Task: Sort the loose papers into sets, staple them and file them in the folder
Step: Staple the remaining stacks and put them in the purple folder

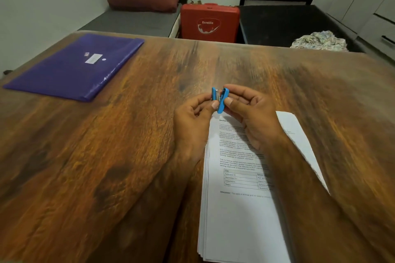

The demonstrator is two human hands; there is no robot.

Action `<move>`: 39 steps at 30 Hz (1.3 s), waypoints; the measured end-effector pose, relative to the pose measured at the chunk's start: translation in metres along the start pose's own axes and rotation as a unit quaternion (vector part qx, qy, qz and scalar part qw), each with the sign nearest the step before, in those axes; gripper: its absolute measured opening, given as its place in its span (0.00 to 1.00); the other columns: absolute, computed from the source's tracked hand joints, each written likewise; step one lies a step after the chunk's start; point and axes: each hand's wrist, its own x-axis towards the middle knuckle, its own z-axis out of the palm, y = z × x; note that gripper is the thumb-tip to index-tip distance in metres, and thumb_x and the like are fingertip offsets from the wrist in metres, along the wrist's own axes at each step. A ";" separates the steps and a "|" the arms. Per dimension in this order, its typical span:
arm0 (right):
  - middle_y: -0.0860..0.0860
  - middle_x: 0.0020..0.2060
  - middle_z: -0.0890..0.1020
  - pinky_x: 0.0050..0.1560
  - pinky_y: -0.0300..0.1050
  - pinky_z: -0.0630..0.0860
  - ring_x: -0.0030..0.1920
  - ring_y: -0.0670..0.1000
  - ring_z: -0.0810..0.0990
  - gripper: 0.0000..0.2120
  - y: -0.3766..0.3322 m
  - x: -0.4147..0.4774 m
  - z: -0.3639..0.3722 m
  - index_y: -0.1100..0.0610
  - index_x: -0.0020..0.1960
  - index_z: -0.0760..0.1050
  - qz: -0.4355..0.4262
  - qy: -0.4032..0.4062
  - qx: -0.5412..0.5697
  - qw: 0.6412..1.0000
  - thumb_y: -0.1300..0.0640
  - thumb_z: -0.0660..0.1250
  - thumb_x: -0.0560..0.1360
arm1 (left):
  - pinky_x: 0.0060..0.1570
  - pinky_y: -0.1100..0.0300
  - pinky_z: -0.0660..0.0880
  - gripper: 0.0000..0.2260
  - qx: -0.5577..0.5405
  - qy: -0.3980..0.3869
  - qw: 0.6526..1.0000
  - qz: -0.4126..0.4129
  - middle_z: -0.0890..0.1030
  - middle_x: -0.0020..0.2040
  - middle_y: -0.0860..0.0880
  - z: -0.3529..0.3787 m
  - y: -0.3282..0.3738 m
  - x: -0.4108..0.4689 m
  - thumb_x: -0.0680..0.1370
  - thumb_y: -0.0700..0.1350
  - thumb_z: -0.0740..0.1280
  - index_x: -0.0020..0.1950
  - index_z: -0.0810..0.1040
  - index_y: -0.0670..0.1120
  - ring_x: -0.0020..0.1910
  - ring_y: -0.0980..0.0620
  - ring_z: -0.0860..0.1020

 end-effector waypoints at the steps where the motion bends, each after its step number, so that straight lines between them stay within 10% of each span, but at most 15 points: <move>1: 0.55 0.53 0.88 0.55 0.46 0.84 0.55 0.54 0.87 0.14 0.001 -0.001 0.002 0.60 0.63 0.81 0.004 0.002 -0.001 1.000 0.69 0.69 0.79 | 0.58 0.44 0.82 0.13 -0.003 0.001 1.000 -0.003 0.87 0.53 0.47 0.000 0.000 -0.001 0.79 0.37 0.72 0.63 0.83 0.42 0.53 0.48 0.86; 17: 0.49 0.56 0.86 0.60 0.42 0.81 0.59 0.49 0.85 0.19 0.000 -0.001 0.008 0.55 0.68 0.80 -0.035 -0.026 -0.151 0.988 0.65 0.73 0.78 | 0.45 0.50 0.84 0.06 0.077 0.032 0.996 0.011 0.86 0.41 0.50 0.005 -0.005 0.001 0.76 0.37 0.75 0.49 0.83 0.47 0.41 0.51 0.86; 26: 0.50 0.65 0.80 0.65 0.41 0.74 0.63 0.48 0.79 0.23 -0.013 0.026 0.006 0.53 0.72 0.76 -0.107 0.064 -0.460 0.879 0.59 0.73 0.79 | 0.50 0.62 0.81 0.16 0.137 0.019 0.990 0.011 0.84 0.51 0.54 0.007 -0.010 0.004 0.77 0.32 0.69 0.61 0.79 0.48 0.49 0.56 0.84; 29: 0.48 0.58 0.83 0.49 0.28 0.74 0.50 0.46 0.82 0.19 -0.018 0.044 -0.011 0.54 0.70 0.78 -0.053 0.088 -0.505 0.857 0.62 0.71 0.80 | 0.47 0.66 0.79 0.15 0.162 0.022 0.986 0.024 0.83 0.48 0.53 0.009 -0.013 0.005 0.77 0.30 0.64 0.57 0.79 0.47 0.47 0.56 0.82; 34: 0.52 0.50 0.87 0.57 0.55 0.82 0.49 0.52 0.85 0.15 -0.001 0.059 -0.026 0.54 0.64 0.82 0.006 0.081 -0.545 0.834 0.63 0.72 0.78 | 0.46 0.66 0.79 0.14 0.181 0.018 0.982 0.048 0.83 0.45 0.52 0.012 -0.018 0.008 0.75 0.30 0.61 0.51 0.80 0.45 0.46 0.55 0.82; 39: 0.55 0.71 0.78 0.70 0.55 0.75 0.69 0.58 0.77 0.27 -0.017 0.047 -0.009 0.56 0.77 0.72 0.021 0.075 -0.566 0.821 0.66 0.70 0.79 | 0.46 0.65 0.79 0.13 0.185 0.013 0.982 0.045 0.83 0.45 0.52 0.012 -0.019 0.008 0.74 0.29 0.63 0.49 0.79 0.45 0.45 0.55 0.82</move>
